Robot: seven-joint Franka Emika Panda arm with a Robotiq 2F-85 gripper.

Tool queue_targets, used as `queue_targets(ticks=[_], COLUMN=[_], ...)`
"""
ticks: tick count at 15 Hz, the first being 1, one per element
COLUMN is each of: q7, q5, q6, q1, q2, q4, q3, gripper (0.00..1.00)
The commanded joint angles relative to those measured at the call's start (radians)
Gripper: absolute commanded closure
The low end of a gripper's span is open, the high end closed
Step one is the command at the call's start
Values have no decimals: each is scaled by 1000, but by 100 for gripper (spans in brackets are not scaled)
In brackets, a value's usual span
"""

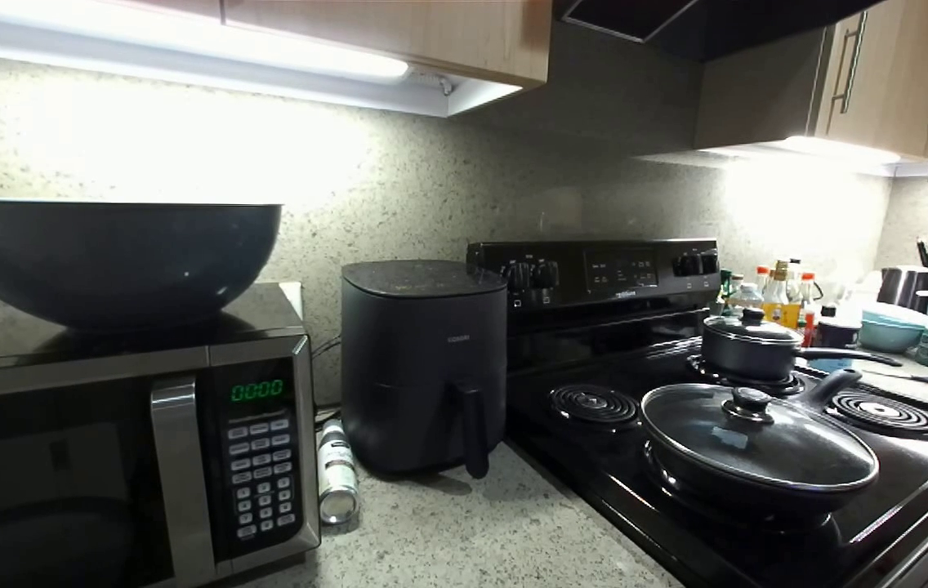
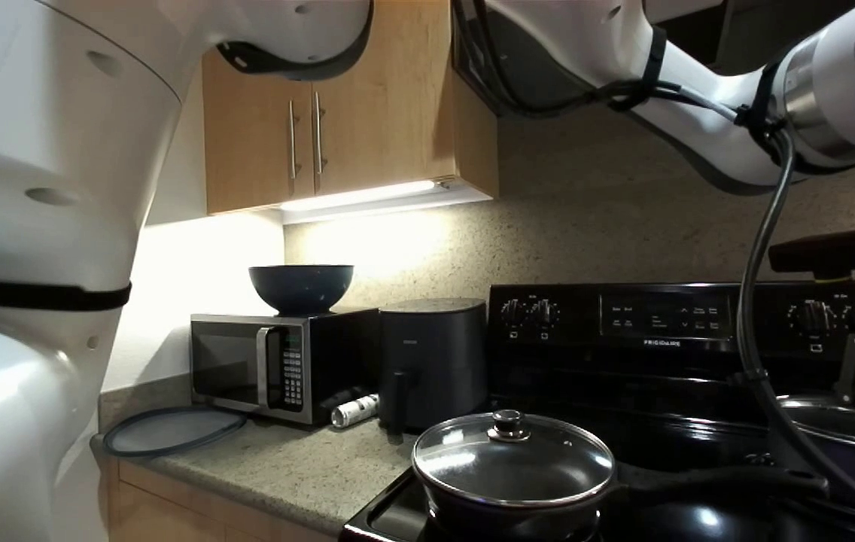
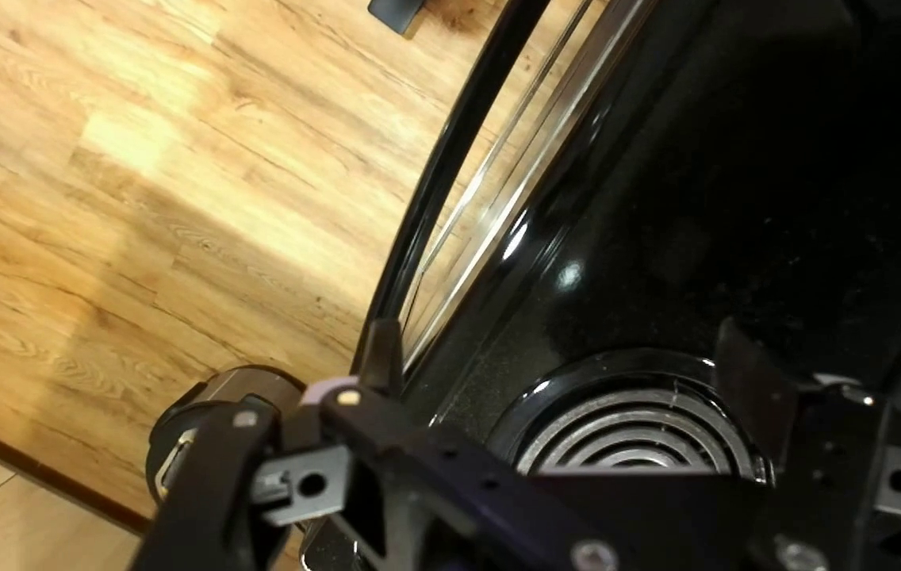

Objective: Move the pot on the right forwards

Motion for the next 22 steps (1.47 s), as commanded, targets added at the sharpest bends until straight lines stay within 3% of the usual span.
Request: queue_targets(ticks=[1,4,7,8,13,16,22], q7=[-99,-216,-154,-164,-159,-300,-570], q5=[-19,-14,-12,-20,-25,-89,-84], q6=[70,119,73,101,96,149,193], q1=[-32,-66,-90,-84,-100,-106,-195], q2=[68,138,212,161,210,235,353], q4=[75,162,267,199,256,278,452], q3=[29,52,62,71,78,102,204], gripper=[0,0,0,0,0,0,0])
